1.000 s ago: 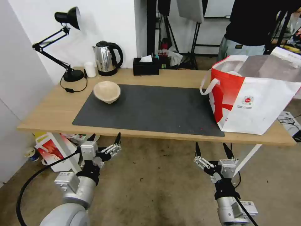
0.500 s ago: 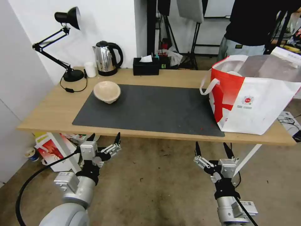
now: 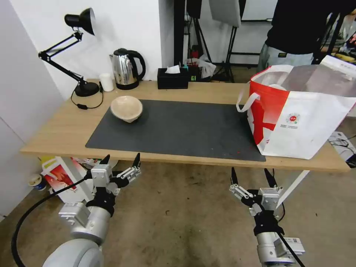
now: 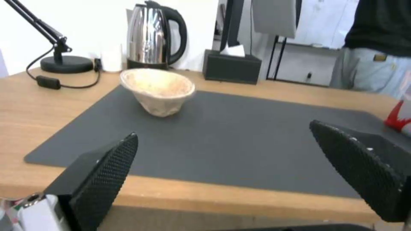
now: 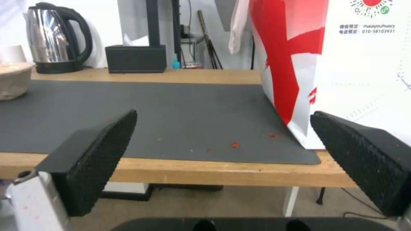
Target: Pick up the trash from the table and place it into the takeout bag.
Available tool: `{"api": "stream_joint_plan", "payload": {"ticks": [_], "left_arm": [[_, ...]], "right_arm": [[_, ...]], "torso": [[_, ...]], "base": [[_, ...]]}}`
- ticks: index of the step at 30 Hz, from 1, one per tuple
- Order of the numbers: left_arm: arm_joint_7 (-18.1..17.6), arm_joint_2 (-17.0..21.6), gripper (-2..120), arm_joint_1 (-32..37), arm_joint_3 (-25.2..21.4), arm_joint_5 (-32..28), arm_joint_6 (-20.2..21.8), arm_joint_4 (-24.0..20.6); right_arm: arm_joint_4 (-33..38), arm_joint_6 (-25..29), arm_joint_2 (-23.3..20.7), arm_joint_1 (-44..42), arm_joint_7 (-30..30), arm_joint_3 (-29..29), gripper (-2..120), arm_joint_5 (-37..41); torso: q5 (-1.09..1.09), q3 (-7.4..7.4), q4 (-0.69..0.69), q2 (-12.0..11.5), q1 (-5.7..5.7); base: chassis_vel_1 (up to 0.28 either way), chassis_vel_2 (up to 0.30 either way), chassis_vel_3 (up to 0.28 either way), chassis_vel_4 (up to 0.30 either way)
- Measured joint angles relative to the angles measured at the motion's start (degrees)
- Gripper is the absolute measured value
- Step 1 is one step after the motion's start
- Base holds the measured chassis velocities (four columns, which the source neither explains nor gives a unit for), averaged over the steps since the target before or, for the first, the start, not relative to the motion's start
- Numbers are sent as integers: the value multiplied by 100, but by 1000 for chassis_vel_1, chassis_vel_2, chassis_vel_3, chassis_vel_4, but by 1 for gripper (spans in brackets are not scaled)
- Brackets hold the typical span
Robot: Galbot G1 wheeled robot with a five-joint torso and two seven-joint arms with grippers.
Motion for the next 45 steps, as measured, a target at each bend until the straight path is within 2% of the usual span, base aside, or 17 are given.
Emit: {"api": "stream_joint_plan", "payload": {"ticks": [5, 8, 11, 12, 17, 20, 26, 29, 30, 32, 33, 35, 36, 37, 40, 41, 45], "left_arm": [[-104, 104, 100, -123, -64, -406, 104, -88], [-288, 314, 100, -343, -184, -1056, 214, -147], [-414, 423, 100, -453, -253, -1357, 236, -149], [-568, 561, 100, -596, -375, -1707, 257, -150], [-723, 712, 100, -726, -527, -2185, 262, -143], [-998, 959, 100, -947, -711, -2969, 282, -98], [-1164, 1101, 100, -1089, -804, -3349, 327, -50], [-1566, 1361, 100, -1405, -1016, -4287, 492, 27], [-1566, 1361, 100, -1405, -1016, -4287, 492, 27], [-2035, 1639, 100, -1767, -1197, -5317, 636, 146], [-2035, 1639, 100, -1767, -1197, -5317, 636, 146], [-2551, 1934, 100, -2247, -1290, -6545, 786, 344], [-2663, 2007, 100, -2426, -1279, -6850, 808, 443], [-2663, 2007, 100, -2426, -1279, -6850, 808, 443], [-2916, 2137, 100, -2901, -1155, -7500, 834, 797], [-2916, 2137, 100, -2901, -1155, -7500, 834, 797], [-3590, 2253, 100, -3699, -809, -8407, 938, 1579]], "right_arm": [[0, 0, 0, 0, 0, 0, 100, 0], [0, 0, 0, 0, 1, 0, 100, 1], [0, 0, 0, 0, 1, 0, 100, 1], [-1, 0, 0, 0, 1, 0, 100, 2], [0, 0, -1, 0, 1, 0, 100, 2], [0, 0, -1, 0, 1, 0, 100, 2], [-1, 0, -1, 0, 1, 0, 100, 2], [-1, 0, -1, 0, 0, 0, 100, 2], [-1, 0, -1, 0, 0, 0, 100, 2], [-1, 0, -1, 0, 0, 0, 100, 3], [-1, 0, -1, 0, 0, 0, 100, 3], [-1, 0, -1, 0, 1, 0, 100, 2], [-1, 0, -1, 0, 0, 0, 100, 3], [-1, 0, -1, 0, 0, 0, 100, 3], [-1, 0, -1, 0, 0, 0, 100, 3], [-1, 0, -1, 0, 0, 0, 100, 3], [0, 0, -1, -1, 0, 0, 100, 3]], "torso": [[0, 0, 0, 0, 0], [-1, 0, 0, 0, 0], [0, 0, 0, 0, 0], [0, 0, -1, 0, 0], [-1, 0, 0, 0, 0], [-1, 0, 1, 0, 0], [-1, 0, 0, 0, 0], [-1, 0, 0, 0, 0], [-1, 0, 0, 0, 0], [-2, 0, -1, 0, 0], [-2, 0, -1, 0, 0], [-1, 0, 0, 0, 0], [-1, 0, -1, 0, 0], [-1, 0, -1, 0, 0], [0, 0, 0, 0, 0], [0, 0, 0, 0, 0], [-1, 1, -1, 0, 1]], "base": [[0, 0, 0, 0], [0, 0, 0, 0], [0, 0, 0, 0], [0, 0, 0, 0], [0, 0, 0, 0], [0, 0, 0, 0], [0, 0, 0, 0], [0, 0, 0, 0], [0, 0, 0, 0], [0, 0, 0, 0], [0, 0, 0, 0], [0, 0, 0, 0], [0, 0, 0, 0], [0, 0, 0, 0], [0, 0, 0, 0], [0, 0, 0, 0], [0, 0, 0, 0]]}}
